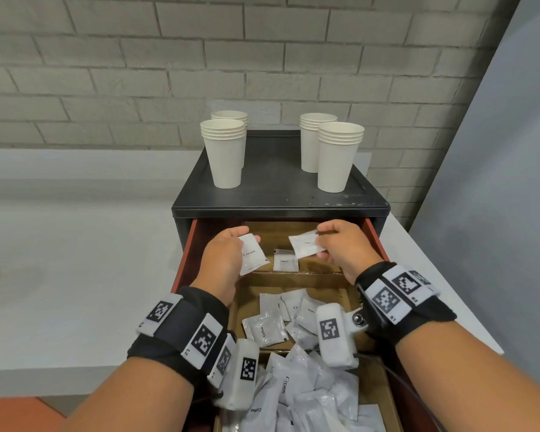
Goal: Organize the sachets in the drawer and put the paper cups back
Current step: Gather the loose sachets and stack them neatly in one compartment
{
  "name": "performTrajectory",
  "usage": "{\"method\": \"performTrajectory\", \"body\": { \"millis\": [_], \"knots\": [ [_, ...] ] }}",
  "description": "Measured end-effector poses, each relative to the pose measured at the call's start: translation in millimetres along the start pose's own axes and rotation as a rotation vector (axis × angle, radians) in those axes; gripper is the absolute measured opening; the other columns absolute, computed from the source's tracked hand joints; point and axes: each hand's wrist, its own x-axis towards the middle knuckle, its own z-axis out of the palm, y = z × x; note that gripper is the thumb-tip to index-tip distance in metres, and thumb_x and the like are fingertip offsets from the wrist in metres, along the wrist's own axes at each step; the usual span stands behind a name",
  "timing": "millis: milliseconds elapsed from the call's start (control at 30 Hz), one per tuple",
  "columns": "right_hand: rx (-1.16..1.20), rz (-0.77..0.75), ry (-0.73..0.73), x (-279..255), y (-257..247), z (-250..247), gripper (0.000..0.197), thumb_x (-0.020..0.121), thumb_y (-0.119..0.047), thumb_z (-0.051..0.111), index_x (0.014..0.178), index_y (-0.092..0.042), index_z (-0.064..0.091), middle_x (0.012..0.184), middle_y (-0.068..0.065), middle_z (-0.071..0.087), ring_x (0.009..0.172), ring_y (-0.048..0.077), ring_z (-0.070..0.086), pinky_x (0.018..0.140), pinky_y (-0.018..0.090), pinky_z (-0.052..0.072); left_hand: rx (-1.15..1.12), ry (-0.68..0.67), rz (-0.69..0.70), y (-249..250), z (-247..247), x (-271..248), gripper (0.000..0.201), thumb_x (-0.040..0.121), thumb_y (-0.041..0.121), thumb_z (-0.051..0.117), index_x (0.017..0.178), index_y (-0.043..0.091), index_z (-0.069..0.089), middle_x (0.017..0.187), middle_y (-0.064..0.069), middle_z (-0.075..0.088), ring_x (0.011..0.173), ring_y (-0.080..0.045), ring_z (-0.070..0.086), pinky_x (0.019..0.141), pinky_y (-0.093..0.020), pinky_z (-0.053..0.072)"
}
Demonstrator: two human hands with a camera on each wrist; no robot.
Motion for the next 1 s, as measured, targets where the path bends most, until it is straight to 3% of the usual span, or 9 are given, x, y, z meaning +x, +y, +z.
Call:
{"method": "performTrajectory", "body": {
  "millis": [67, 133, 333, 433, 533, 633, 767, 867, 1000],
  "knots": [
    [-0.005, 0.010, 0.007, 2, 1, 0, 0.034, 0.091, -0.004, 0.054, 0.124, -0.010, 0.054, 0.113, 0.011, 0.058, 0.092, 0.017, 0.058, 0.079, 0.027, 0.054, 0.026, -0.010, 0.009, -1, 1, 0, 0.024, 0.097, 0.010, 0.047, 0.109, 0.030, 0.054, 0.102, 0.004, 0.060, 0.086, -0.018, 0.057, 0.067, -0.022, 0.053],
    [-0.054, -0.014, -0.045, -3, -2, 5, 0.030, 0.092, -0.011, 0.055, 0.123, -0.012, 0.055, 0.117, 0.007, 0.057, 0.103, 0.018, 0.056, 0.089, 0.030, 0.052, 0.078, -0.033, 0.027, -3, 2, 1, 0.028, 0.096, 0.007, 0.048, 0.110, 0.030, 0.054, 0.106, 0.004, 0.055, 0.085, -0.015, 0.055, 0.067, -0.021, 0.053],
    [-0.125, -0.110, -0.324, -21, -8, 23, 0.034, 0.089, -0.011, 0.060, 0.121, -0.020, 0.053, 0.102, 0.004, 0.066, 0.086, 0.010, 0.063, 0.064, 0.018, 0.051, 0.156, -0.105, 0.063, -4, 0, -4, 0.025, 0.093, 0.009, 0.054, 0.113, 0.025, 0.058, 0.112, -0.001, 0.058, 0.098, -0.018, 0.059, 0.075, -0.025, 0.054],
    [-0.128, -0.144, -0.344, -22, -8, 24, 0.035, 0.087, -0.002, 0.060, 0.118, -0.017, 0.055, 0.095, 0.010, 0.070, 0.070, 0.009, 0.062, 0.058, 0.016, 0.050, 0.151, -0.124, 0.070, -3, -1, -7, 0.024, 0.092, 0.009, 0.055, 0.112, 0.022, 0.058, 0.111, -0.003, 0.059, 0.103, -0.021, 0.059, 0.072, -0.022, 0.053],
    [-0.126, -0.145, -0.323, -22, -11, 18, 0.031, 0.087, 0.003, 0.055, 0.111, -0.016, 0.059, 0.088, 0.010, 0.068, 0.061, 0.009, 0.056, 0.053, 0.015, 0.047, 0.136, -0.124, 0.062, -3, 0, -7, 0.020, 0.093, 0.010, 0.055, 0.108, 0.021, 0.059, 0.107, -0.003, 0.061, 0.091, -0.018, 0.060, 0.065, -0.019, 0.049],
    [-0.223, -0.122, -0.279, -20, -15, 9, 0.024, 0.089, 0.002, 0.049, 0.098, -0.012, 0.066, 0.087, 0.002, 0.062, 0.072, 0.009, 0.056, 0.060, 0.017, 0.047, 0.101, -0.079, 0.042, -3, -1, -5, 0.017, 0.092, 0.011, 0.057, 0.108, 0.016, 0.062, 0.097, -0.007, 0.063, 0.075, -0.015, 0.054, 0.061, -0.020, 0.046],
    [-0.420, -0.184, -0.248, -24, -20, -7, 0.022, 0.090, -0.003, 0.052, 0.099, -0.015, 0.068, 0.098, -0.004, 0.059, 0.095, 0.010, 0.053, 0.076, 0.020, 0.040, 0.131, -0.054, 0.020, -3, -3, -5, 0.016, 0.093, 0.010, 0.056, 0.106, 0.014, 0.063, 0.085, -0.004, 0.059, 0.070, -0.013, 0.053, 0.061, -0.021, 0.047],
    [-0.322, -0.230, -0.224, -32, -30, -26, 0.031, 0.090, 0.007, 0.046, 0.088, -0.020, 0.063, 0.095, -0.002, 0.061, 0.092, 0.011, 0.058, 0.079, 0.021, 0.048, 0.288, -0.183, -0.021, -1, 2, -13, 0.017, 0.090, 0.013, 0.059, 0.106, 0.016, 0.064, 0.083, -0.006, 0.059, 0.071, -0.016, 0.053, 0.066, -0.027, 0.046],
    [-0.370, -0.351, -0.227, -46, -46, -60, 0.055, 0.081, 0.023, 0.030, 0.086, -0.019, 0.065, 0.097, 0.000, 0.069, 0.104, 0.012, 0.062, 0.094, 0.021, 0.043, 0.659, -0.504, -0.018, 11, 13, -41, 0.011, 0.086, 0.022, 0.065, 0.097, 0.020, 0.067, 0.091, 0.003, 0.062, 0.085, -0.013, 0.057, 0.069, -0.024, 0.047]
  ]
}}
